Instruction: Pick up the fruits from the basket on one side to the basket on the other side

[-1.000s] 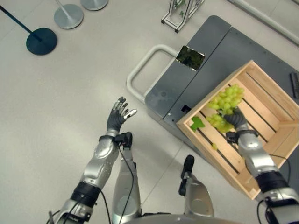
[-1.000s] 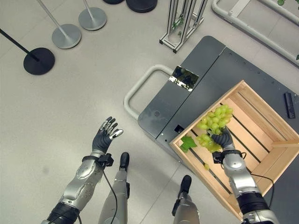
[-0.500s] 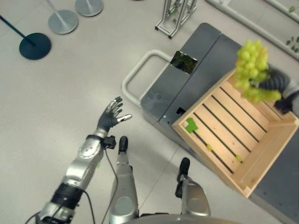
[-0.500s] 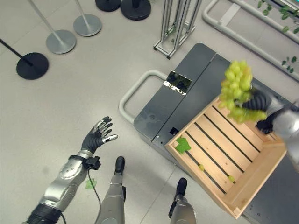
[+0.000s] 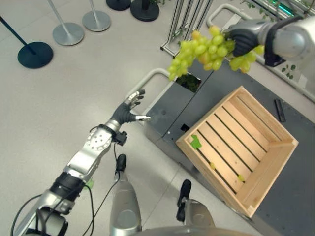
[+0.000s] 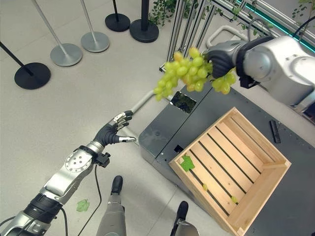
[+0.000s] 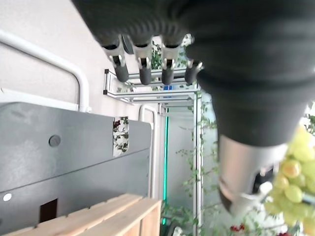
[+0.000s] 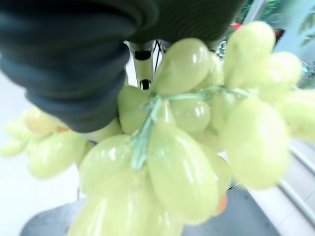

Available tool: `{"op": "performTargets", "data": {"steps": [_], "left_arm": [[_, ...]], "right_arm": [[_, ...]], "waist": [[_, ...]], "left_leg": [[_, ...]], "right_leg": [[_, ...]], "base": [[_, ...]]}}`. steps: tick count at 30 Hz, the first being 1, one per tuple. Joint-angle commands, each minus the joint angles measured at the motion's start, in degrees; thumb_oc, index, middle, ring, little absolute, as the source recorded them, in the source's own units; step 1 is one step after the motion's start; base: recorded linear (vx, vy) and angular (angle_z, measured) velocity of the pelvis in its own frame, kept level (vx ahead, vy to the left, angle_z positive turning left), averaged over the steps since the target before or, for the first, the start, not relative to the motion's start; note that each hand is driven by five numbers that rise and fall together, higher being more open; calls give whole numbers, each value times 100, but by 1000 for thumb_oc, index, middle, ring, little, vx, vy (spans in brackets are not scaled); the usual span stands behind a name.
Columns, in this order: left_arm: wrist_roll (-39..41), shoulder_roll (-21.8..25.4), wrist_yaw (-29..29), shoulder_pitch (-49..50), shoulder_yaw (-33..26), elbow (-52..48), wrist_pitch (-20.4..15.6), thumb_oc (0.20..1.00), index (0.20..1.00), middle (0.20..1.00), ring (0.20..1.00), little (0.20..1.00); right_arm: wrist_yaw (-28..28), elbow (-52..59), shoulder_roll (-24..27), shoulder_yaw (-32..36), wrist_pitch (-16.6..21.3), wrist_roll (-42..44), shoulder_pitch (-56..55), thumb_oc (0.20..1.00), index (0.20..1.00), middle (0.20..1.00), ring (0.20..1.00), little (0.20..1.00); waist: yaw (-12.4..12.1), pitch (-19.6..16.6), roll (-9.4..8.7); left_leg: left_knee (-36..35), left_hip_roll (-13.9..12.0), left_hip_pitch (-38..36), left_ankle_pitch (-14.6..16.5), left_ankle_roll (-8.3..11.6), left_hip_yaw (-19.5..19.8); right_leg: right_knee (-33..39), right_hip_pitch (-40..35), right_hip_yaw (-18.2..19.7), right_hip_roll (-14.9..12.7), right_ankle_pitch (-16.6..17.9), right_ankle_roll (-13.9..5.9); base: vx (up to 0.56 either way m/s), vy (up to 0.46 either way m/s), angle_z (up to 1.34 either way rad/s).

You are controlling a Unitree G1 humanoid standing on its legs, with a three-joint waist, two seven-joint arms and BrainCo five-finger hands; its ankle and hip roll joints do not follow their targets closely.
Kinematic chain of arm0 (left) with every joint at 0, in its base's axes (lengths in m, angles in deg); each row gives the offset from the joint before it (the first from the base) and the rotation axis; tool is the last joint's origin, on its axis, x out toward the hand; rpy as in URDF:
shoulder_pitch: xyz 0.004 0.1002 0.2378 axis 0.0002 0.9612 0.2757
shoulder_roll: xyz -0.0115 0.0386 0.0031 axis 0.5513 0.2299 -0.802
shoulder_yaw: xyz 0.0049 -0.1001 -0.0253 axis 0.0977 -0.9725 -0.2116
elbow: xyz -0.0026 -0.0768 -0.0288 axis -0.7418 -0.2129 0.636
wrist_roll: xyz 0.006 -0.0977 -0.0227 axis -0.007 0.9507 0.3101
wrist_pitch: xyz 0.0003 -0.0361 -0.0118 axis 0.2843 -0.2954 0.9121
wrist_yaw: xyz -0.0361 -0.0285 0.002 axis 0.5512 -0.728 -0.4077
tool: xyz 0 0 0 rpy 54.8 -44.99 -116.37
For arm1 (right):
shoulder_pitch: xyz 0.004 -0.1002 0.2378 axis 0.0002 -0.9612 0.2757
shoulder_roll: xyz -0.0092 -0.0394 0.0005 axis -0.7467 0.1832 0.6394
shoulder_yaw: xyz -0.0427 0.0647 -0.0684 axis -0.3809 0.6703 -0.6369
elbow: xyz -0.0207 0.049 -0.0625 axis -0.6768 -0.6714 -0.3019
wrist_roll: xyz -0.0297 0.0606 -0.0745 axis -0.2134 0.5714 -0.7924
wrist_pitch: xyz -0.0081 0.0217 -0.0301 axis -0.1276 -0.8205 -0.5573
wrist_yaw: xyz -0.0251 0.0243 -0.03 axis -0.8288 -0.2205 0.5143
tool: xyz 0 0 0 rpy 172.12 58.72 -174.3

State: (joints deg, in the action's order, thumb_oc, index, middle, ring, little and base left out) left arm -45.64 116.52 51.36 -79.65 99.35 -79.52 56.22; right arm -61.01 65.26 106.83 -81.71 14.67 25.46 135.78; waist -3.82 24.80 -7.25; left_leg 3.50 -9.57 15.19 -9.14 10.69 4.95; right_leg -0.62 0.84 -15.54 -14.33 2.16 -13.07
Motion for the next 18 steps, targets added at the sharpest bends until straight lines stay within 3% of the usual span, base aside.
{"op": "performTargets", "data": {"steps": [1, 8, 18], "left_arm": [[-185, -113, 70, 170, 64, -8, -153, 1000, 1000, 1000, 1000, 1000], [-283, -205, 56, 76, 78, -185, -107, 1000, 1000, 1000, 1000, 1000], [-387, -77, 148, 810, -718, -644, 23, 1000, 1000, 1000, 1000, 1000]], "right_arm": [[19, -376, -175, 162, -64, -693, -297, 200, 200, 200, 200, 200], [-344, -1129, -774, 715, -42, -1638, -1408, 200, 200, 200, 200, 200], [-851, -742, -645, 1855, 109, -2214, -3197, 200, 200, 200, 200, 200]], "waist": [[86, -823, -208], [-3, -1067, -199], [-111, -1364, -217]], "left_leg": [[304, 80, -57, 864, 60, -49], [393, 145, -105, 984, 4, 27], [474, 236, -150, 1102, -50, 82]], "right_leg": [[-759, 390, -44, 145, -1116, 291], [-749, 177, -114, 119, -1183, 287], [-698, -45, -220, 59, -1226, 268]], "base": [[45, -18, 1], [38, -18, 4], [46, -11, 9]]}}
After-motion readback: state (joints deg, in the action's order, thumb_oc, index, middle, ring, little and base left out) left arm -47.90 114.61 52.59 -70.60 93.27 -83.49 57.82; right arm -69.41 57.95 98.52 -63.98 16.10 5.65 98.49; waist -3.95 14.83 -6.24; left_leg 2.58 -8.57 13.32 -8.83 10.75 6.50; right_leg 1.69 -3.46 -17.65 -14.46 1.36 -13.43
